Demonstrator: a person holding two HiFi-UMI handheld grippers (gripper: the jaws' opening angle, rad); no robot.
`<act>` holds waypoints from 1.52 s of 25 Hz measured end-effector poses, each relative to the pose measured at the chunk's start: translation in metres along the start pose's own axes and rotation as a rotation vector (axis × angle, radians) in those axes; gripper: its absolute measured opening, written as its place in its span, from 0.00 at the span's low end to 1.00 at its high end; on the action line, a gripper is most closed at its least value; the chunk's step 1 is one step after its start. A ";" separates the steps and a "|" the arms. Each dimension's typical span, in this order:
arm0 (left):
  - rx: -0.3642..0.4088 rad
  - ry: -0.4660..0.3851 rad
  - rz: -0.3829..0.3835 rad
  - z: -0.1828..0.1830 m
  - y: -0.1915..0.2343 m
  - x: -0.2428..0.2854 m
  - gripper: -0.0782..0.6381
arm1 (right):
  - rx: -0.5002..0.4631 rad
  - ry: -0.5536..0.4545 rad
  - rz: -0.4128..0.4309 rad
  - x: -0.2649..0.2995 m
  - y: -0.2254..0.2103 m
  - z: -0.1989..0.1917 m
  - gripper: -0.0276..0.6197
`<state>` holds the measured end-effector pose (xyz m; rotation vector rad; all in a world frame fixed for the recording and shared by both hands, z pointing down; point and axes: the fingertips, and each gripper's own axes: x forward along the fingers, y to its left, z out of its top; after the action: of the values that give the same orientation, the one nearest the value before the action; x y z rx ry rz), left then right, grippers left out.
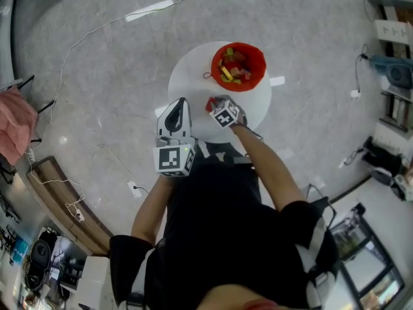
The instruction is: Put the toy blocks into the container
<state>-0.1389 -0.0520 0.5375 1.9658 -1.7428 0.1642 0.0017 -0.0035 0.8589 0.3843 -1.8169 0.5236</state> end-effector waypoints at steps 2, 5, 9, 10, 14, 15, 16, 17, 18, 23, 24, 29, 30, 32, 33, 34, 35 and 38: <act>0.001 0.003 -0.001 -0.001 -0.002 0.000 0.11 | 0.007 0.001 -0.002 -0.003 0.000 -0.003 0.14; 0.008 0.005 -0.008 -0.002 -0.003 -0.001 0.11 | 0.015 -0.006 -0.010 -0.008 0.001 -0.004 0.13; 0.005 -0.002 -0.009 0.000 -0.007 -0.002 0.11 | 0.018 -0.021 -0.015 -0.013 0.004 -0.007 0.12; 0.004 -0.004 -0.010 0.000 -0.009 -0.003 0.11 | 0.015 -0.026 -0.018 -0.016 0.004 -0.007 0.12; 0.010 -0.009 -0.017 -0.001 -0.014 -0.005 0.11 | -0.014 -0.070 -0.039 -0.028 0.004 -0.002 0.12; 0.010 -0.010 -0.019 -0.001 -0.015 -0.006 0.11 | -0.017 -0.083 -0.039 -0.033 0.005 0.000 0.12; 0.011 -0.011 -0.019 -0.001 -0.016 -0.007 0.11 | -0.019 -0.099 -0.036 -0.039 0.006 0.003 0.12; 0.013 -0.011 -0.017 0.000 -0.016 -0.009 0.11 | -0.017 -0.117 -0.034 -0.047 0.008 0.007 0.12; 0.017 -0.014 -0.016 0.001 -0.017 -0.010 0.11 | -0.013 -0.138 -0.032 -0.057 0.010 0.012 0.12; 0.047 -0.051 -0.019 0.018 -0.023 -0.015 0.11 | 0.015 -0.278 -0.044 -0.120 0.010 0.046 0.12; 0.051 -0.058 -0.020 0.022 -0.025 -0.016 0.11 | 0.012 -0.313 -0.051 -0.133 0.010 0.054 0.12; 0.079 -0.095 -0.045 0.037 -0.041 -0.016 0.11 | 0.077 -0.533 -0.098 -0.208 -0.011 0.094 0.12; 0.082 -0.096 -0.049 0.038 -0.045 -0.016 0.11 | 0.111 -0.573 -0.114 -0.221 -0.020 0.098 0.12; 0.084 -0.098 -0.057 0.040 -0.053 -0.017 0.11 | 0.188 -0.624 -0.148 -0.239 -0.043 0.102 0.12; 0.083 -0.103 -0.061 0.042 -0.056 -0.018 0.11 | 0.224 -0.631 -0.166 -0.242 -0.055 0.101 0.12; 0.083 -0.107 -0.064 0.043 -0.059 -0.018 0.11 | 0.256 -0.626 -0.183 -0.242 -0.067 0.100 0.12; 0.084 -0.107 -0.067 0.042 -0.061 -0.019 0.11 | 0.285 -0.614 -0.198 -0.239 -0.079 0.096 0.12; 0.088 -0.109 -0.079 0.040 -0.069 -0.021 0.11 | 0.349 -0.563 -0.235 -0.218 -0.109 0.083 0.12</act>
<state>-0.0858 -0.0476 0.4741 2.1398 -1.7495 0.1101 0.0548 -0.1401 0.6472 1.0560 -2.1740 0.6071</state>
